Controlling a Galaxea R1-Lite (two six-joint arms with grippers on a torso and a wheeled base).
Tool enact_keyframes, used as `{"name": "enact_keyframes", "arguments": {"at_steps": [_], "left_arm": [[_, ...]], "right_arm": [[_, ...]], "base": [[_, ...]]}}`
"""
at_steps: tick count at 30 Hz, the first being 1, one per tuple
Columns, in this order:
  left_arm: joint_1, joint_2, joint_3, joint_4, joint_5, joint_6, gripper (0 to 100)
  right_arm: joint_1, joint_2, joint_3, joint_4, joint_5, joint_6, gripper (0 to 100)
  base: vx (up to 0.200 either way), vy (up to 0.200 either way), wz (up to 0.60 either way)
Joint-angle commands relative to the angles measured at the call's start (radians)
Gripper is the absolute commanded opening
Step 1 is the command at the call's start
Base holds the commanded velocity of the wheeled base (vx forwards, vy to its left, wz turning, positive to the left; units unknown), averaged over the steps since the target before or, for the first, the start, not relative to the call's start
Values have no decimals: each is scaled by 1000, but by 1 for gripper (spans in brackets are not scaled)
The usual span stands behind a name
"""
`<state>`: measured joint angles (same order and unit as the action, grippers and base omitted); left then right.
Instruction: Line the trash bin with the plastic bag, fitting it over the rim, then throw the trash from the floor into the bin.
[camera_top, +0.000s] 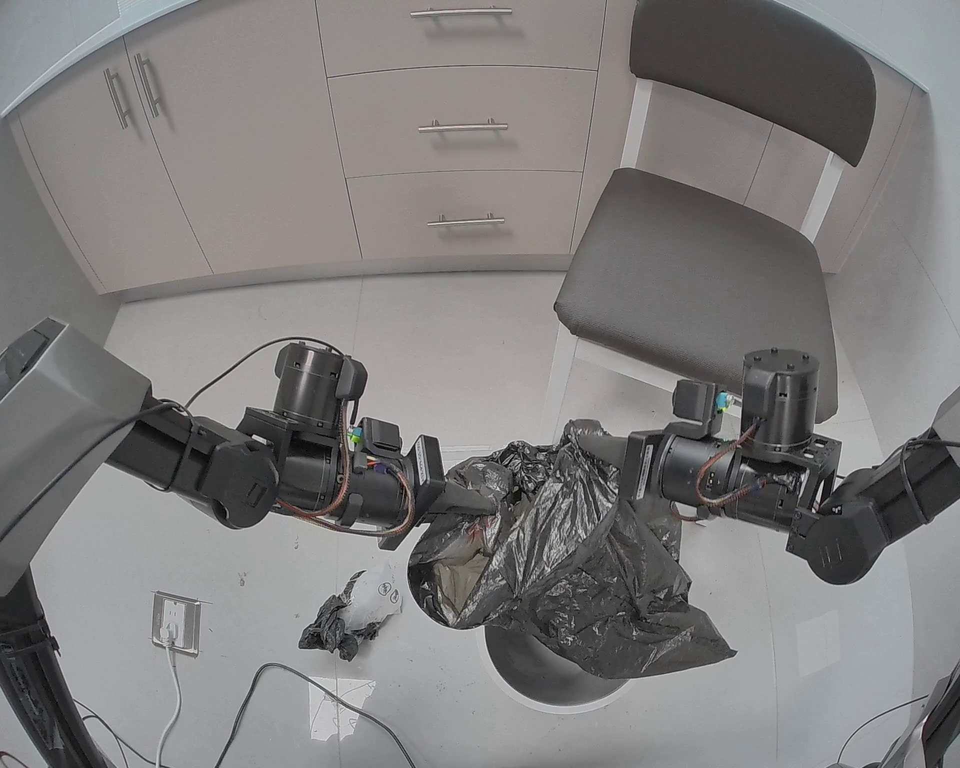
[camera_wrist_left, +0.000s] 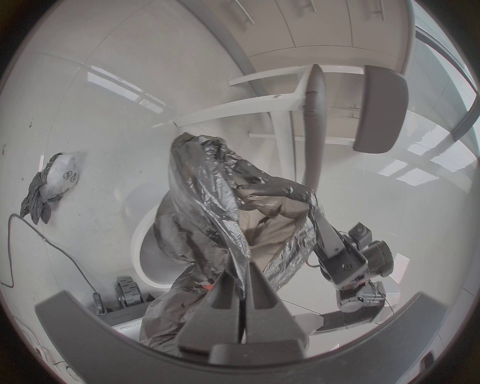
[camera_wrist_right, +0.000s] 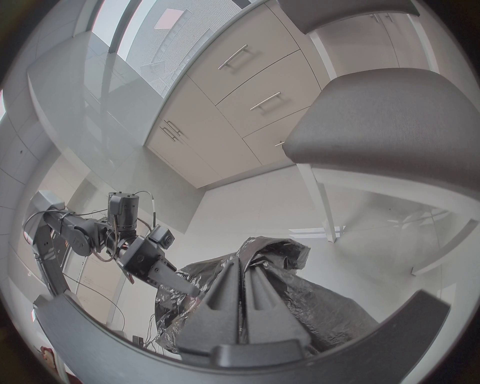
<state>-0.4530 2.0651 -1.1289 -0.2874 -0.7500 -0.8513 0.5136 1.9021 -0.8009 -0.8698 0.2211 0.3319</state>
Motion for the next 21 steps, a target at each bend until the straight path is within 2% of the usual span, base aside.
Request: {"name": "enact_keyframes", "arguments": {"at_steps": [1,3,6,7,8,9,17,21], "left_arm": [[-3,49,31,-9,49,8,0],[-3,53,49,-12,64,24,0],[2,61,69,-12,90,69,0],[2,61,69,-12,90,69,0],[7,70,74,-12,104,84,0],[8,70,75,-10,109,84,0],[17,59,92,-9,112,83,0],[22,72,104,-12,158,86,0]], "right_arm": [[26,20,95,-54,0,-5,0],[48,18,112,-55,-11,-4,0],[89,31,121,-55,-78,2,0],[89,31,121,-55,-78,2,0],[126,43,120,-57,-137,7,0],[146,44,120,-57,-160,9,0],[250,52,123,-40,-177,9,0],[292,77,135,-41,-181,9,0]], "base": [[0,0,0],[0,0,0],[0,0,0],[0,0,0],[0,0,0],[0,0,0],[0,0,0],[0,0,0]]}}
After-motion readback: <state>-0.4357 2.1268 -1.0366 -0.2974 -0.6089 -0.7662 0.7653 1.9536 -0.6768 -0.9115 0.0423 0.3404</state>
